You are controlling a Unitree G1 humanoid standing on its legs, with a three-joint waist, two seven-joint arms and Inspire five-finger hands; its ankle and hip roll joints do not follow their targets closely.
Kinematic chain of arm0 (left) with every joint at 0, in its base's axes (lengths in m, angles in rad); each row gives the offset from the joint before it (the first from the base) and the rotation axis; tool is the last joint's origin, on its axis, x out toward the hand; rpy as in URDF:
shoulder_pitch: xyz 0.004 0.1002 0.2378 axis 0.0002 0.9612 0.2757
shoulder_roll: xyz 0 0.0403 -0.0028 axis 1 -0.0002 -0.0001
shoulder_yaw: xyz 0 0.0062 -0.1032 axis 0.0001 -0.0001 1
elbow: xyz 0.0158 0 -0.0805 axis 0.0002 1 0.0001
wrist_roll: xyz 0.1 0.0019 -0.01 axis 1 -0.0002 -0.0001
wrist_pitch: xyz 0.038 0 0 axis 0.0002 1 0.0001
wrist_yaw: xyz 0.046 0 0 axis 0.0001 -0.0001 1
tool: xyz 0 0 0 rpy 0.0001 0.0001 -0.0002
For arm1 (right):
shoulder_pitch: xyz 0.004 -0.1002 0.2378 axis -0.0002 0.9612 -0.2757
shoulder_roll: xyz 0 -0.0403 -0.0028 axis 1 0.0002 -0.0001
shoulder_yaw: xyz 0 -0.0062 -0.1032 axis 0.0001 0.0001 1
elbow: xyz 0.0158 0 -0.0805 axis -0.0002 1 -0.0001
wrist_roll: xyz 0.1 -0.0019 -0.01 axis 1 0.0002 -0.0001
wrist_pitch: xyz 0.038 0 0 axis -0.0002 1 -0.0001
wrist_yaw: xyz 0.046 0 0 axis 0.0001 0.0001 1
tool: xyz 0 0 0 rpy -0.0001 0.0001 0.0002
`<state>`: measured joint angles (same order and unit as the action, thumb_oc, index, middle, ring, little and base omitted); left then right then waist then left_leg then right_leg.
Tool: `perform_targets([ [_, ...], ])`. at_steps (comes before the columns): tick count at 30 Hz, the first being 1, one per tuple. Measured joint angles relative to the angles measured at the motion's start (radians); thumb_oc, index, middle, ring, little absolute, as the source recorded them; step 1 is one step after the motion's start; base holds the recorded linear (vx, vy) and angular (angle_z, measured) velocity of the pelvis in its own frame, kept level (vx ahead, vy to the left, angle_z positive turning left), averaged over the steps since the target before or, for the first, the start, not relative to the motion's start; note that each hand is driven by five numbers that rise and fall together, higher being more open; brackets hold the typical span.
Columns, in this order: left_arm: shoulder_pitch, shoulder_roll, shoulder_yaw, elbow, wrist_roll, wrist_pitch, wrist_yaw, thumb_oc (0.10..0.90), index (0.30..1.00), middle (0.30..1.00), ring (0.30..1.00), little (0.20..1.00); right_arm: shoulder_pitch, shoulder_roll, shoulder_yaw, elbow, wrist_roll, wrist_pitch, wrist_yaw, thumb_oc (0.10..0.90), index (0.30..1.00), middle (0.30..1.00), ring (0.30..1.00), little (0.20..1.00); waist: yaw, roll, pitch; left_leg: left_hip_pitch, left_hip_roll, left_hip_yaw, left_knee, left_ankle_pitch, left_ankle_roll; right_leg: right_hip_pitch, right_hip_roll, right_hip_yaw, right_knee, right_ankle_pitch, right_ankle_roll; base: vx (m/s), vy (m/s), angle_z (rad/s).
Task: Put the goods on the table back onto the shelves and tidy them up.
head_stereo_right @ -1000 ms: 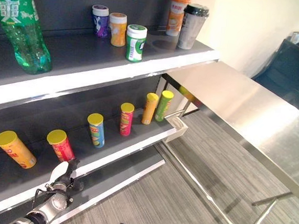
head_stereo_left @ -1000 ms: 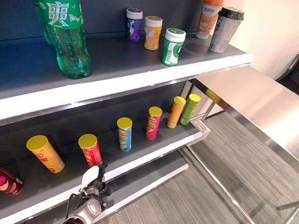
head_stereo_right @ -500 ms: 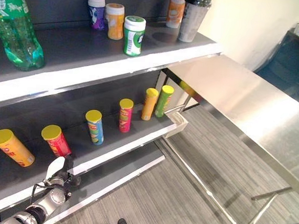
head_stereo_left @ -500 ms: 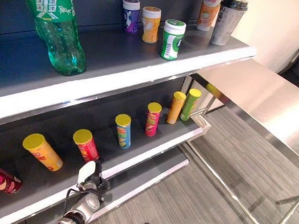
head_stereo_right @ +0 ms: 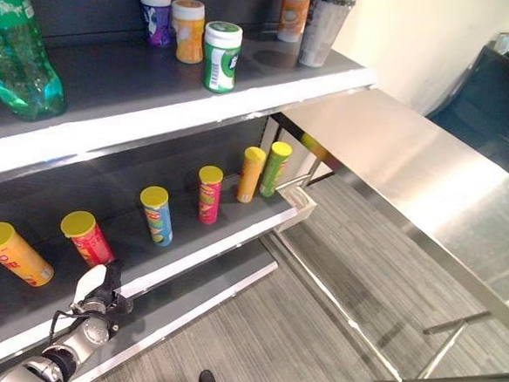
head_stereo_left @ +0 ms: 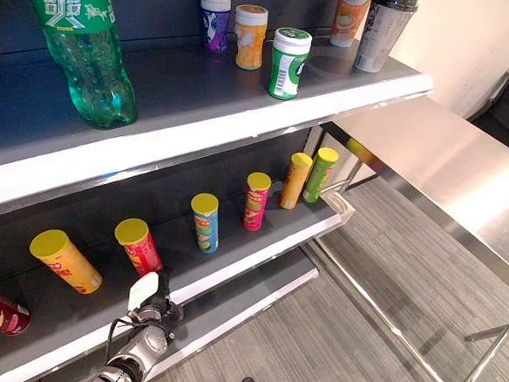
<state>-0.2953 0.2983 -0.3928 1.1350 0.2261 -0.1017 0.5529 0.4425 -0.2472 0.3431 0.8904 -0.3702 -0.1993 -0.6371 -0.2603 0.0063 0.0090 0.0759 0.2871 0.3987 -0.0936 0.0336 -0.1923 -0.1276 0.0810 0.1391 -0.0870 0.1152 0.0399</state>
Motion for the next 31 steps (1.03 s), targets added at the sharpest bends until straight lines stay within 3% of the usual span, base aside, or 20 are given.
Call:
perform_targets([
  [7, 0.01, -0.016, -0.048, -0.021, 0.006, -0.001, 0.002, 0.8, 0.9, 0.9, 0.9, 0.9, -0.003, 0.0, -0.007, 0.005, 0.001, 0.0, -0.008, 0.8, 0.9, 0.9, 0.9, 0.9, 0.004, 0.003, 0.002, -0.003, -0.002, -0.025, 0.0, 0.0, 0.0, 0.013, -0.007, -0.024, -0.001, -0.001, 0.0, 0.0, 0.03, 0.09],
  [12, 0.107, -0.003, -0.106, -0.236, 0.044, -0.023, -0.027, 0.8, 0.9, 0.9, 0.9, 0.9, -0.01, -0.003, -0.041, 0.007, 0.007, 0.003, -0.012, 0.8, 0.9, 0.9, 0.9, 0.9, 0.03, 0.012, 0.022, 0.0, -0.008, -0.058, 0.0, 0.001, 0.0, 0.037, -0.019, -0.051, -0.001, -0.004, 0.001, -0.02, 0.057, 0.19],
  [16, 0.23, 0.056, -0.119, -0.397, 0.051, -0.055, -0.105, 0.8, 0.9, 0.9, 0.9, 0.9, -0.028, -0.006, -0.06, 0.006, 0.01, 0.007, -0.008, 0.8, 0.9, 0.9, 0.9, 0.9, 0.043, 0.02, 0.025, 0.009, -0.007, -0.077, 0.0, 0.0, 0.0, 0.055, -0.02, -0.059, 0.0, -0.017, 0.0, -0.01, 0.067, 0.14],
  [18, 0.252, 0.066, -0.115, -0.406, 0.049, -0.06, -0.137, 0.8, 0.9, 0.9, 0.9, 0.9, -0.03, -0.006, -0.07, 0.007, 0.014, 0.007, -0.004, 0.8, 0.9, 0.9, 0.9, 0.9, 0.07, 0.026, 0.03, 0.012, -0.008, -0.079, -0.001, 0.0, 0.0, 0.063, -0.023, -0.062, -0.001, -0.017, 0.001, -0.02, 0.094, 0.03],
  [22, 0.364, 0.119, -0.077, -0.475, 0.05, -0.093, -0.199, 0.8, 0.9, 0.9, 0.9, 0.9, -0.076, 0.012, -0.109, 0.054, 0.034, 0.006, 0.01, 0.8, 0.9, 0.9, 0.9, 0.9, 0.081, 0.037, 0.031, 0.023, -0.008, -0.104, -0.004, -0.002, 0.004, 0.092, -0.024, -0.083, -0.001, -0.029, 0.002, -0.01, 0.061, 0.16],
  [27, 0.47, 0.116, 0.006, -0.382, 0.073, -0.098, -0.217, 0.8, 0.9, 0.9, 0.9, 0.9, -0.171, 0.049, -0.138, 0.269, 0.102, 0.019, 0.035, 0.8, 0.9, 0.9, 0.9, 0.9, 0.134, 0.041, 0.02, 0.026, -0.006, -0.137, -0.004, -0.003, 0.005, 0.118, -0.028, -0.117, -0.001, -0.04, -0.002, -0.03, 0.061, 0.23],
  [29, 0.478, 0.072, 0.071, -0.229, 0.089, -0.098, -0.214, 0.8, 0.9, 0.9, 0.9, 0.9, -0.205, 0.063, -0.156, 0.338, 0.147, 0.037, 0.064, 0.8, 0.9, 0.9, 0.9, 0.9, 0.149, 0.041, 0.006, 0.022, -0.008, -0.15, -0.002, -0.002, 0.004, 0.12, -0.031, -0.126, -0.001, -0.041, -0.002, -0.02, 0.013, 0.14],
  [31, 0.483, 0.043, 0.12, -0.072, 0.088, -0.048, -0.221, 0.8, 0.9, 0.9, 0.9, 0.9, -0.213, 0.072, -0.177, 0.362, 0.198, 0.046, 0.092, 0.8, 0.9, 0.9, 0.9, 0.9, 0.143, 0.033, 0.0, 0.022, -0.008, -0.163, 0.0, -0.002, 0.004, 0.126, -0.031, -0.139, -0.001, -0.043, -0.004, -0.01, 0.023, 0.23],
])
